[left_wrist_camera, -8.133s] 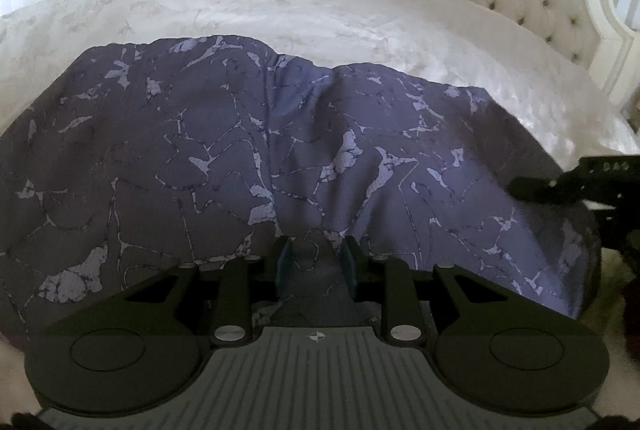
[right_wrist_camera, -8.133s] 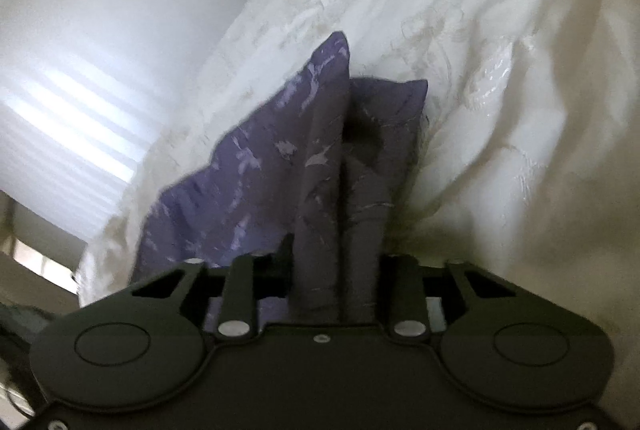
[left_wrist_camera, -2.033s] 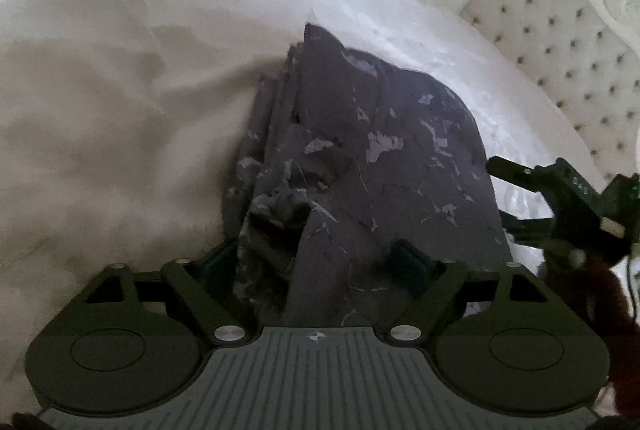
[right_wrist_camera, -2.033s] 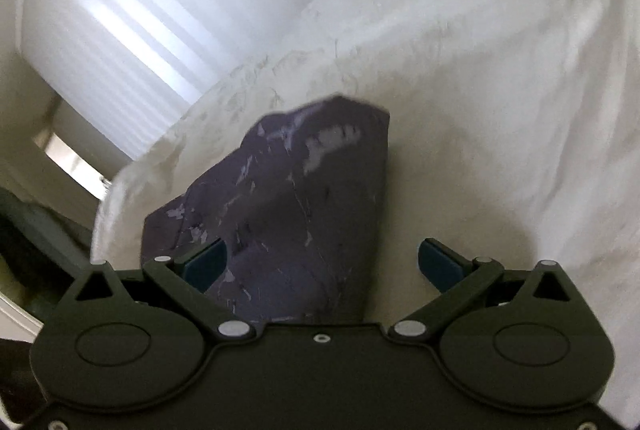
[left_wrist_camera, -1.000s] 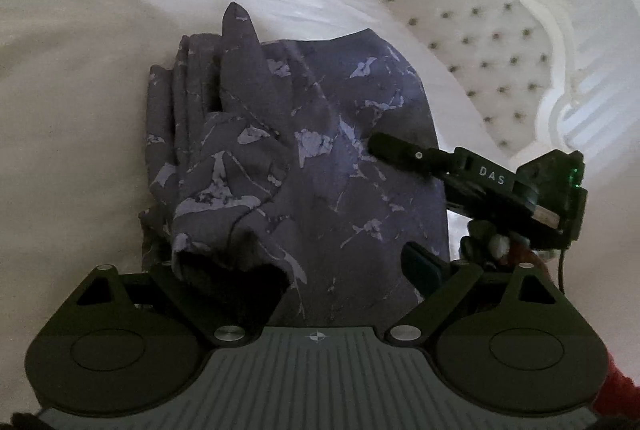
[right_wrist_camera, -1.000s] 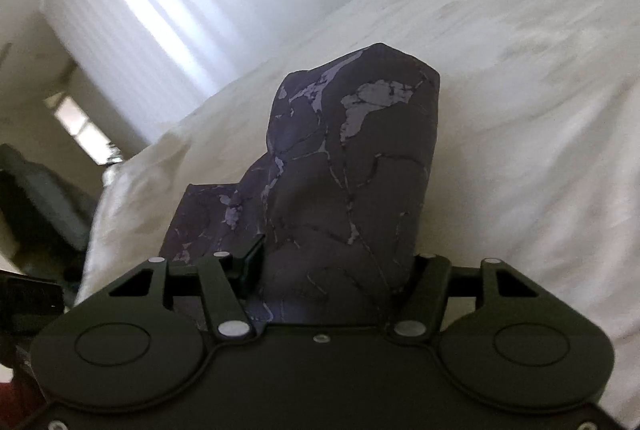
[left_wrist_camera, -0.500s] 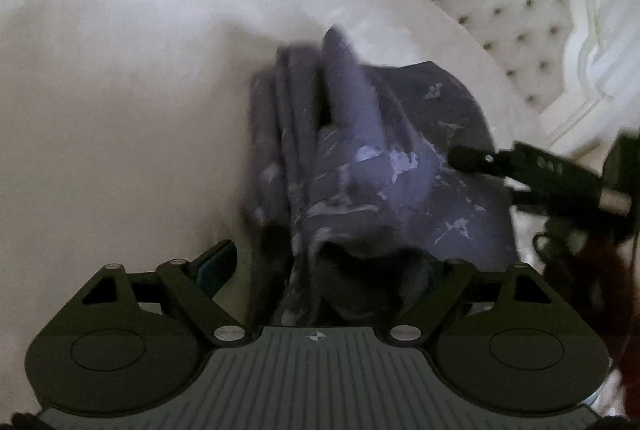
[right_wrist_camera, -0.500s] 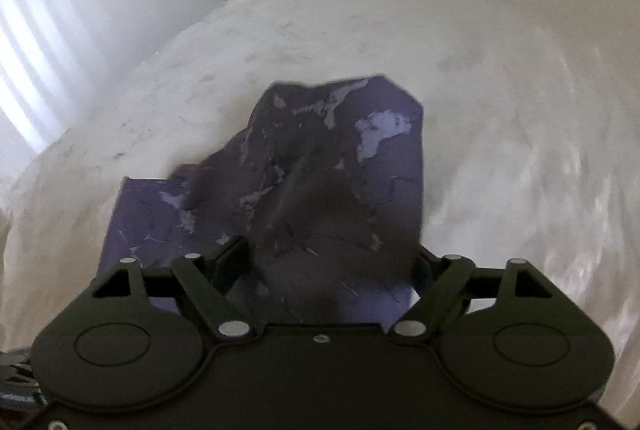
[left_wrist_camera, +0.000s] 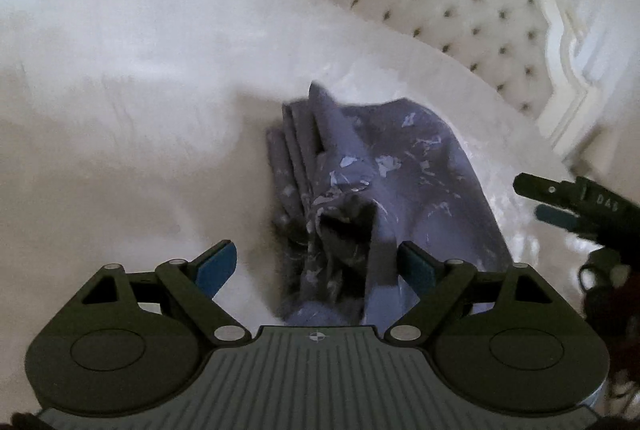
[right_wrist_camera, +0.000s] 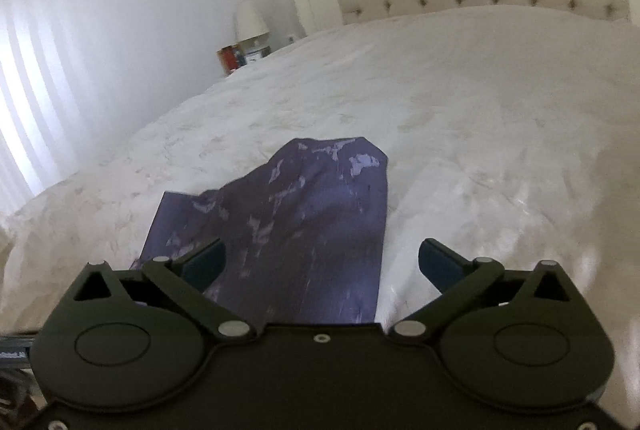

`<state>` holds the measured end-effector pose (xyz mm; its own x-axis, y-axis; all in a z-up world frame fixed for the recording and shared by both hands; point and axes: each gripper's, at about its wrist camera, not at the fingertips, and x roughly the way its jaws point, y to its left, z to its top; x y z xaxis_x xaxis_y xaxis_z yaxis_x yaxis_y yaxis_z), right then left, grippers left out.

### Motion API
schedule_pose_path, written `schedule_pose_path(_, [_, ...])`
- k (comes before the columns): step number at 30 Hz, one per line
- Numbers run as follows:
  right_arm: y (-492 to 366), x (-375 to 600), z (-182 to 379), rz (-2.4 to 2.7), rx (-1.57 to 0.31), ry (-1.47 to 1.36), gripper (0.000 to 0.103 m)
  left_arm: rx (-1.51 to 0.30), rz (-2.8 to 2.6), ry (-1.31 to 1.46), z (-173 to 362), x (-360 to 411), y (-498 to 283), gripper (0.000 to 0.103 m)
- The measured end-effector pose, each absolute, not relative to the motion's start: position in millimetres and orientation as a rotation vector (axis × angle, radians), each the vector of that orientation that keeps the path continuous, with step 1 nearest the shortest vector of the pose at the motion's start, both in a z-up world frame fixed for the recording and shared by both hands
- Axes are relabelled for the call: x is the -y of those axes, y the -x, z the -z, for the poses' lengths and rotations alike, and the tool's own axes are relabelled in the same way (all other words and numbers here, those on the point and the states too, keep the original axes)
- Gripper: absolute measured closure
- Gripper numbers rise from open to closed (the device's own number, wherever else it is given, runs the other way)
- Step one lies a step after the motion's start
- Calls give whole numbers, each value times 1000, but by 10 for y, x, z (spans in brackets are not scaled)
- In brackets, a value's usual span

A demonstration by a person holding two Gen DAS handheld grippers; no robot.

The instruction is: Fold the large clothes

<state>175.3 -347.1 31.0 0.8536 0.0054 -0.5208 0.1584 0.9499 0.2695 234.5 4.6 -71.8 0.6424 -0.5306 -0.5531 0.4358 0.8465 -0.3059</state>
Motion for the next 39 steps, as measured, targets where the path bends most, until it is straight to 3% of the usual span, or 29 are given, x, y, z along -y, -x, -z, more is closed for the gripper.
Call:
schedule_pose_path(5, [-1411, 3291, -360, 115, -525, -372, 0, -580, 490, -8, 498, -51, -1918, 6])
schedule_pose_path(6, [-1343, 3241, -371, 119, -527, -380, 0, -570, 481, -21, 480, -89, -1844, 0])
schedule_pose_path(39, [59, 2343, -672, 261, -554, -238, 1, -587, 305, -152, 86, 137, -718, 1])
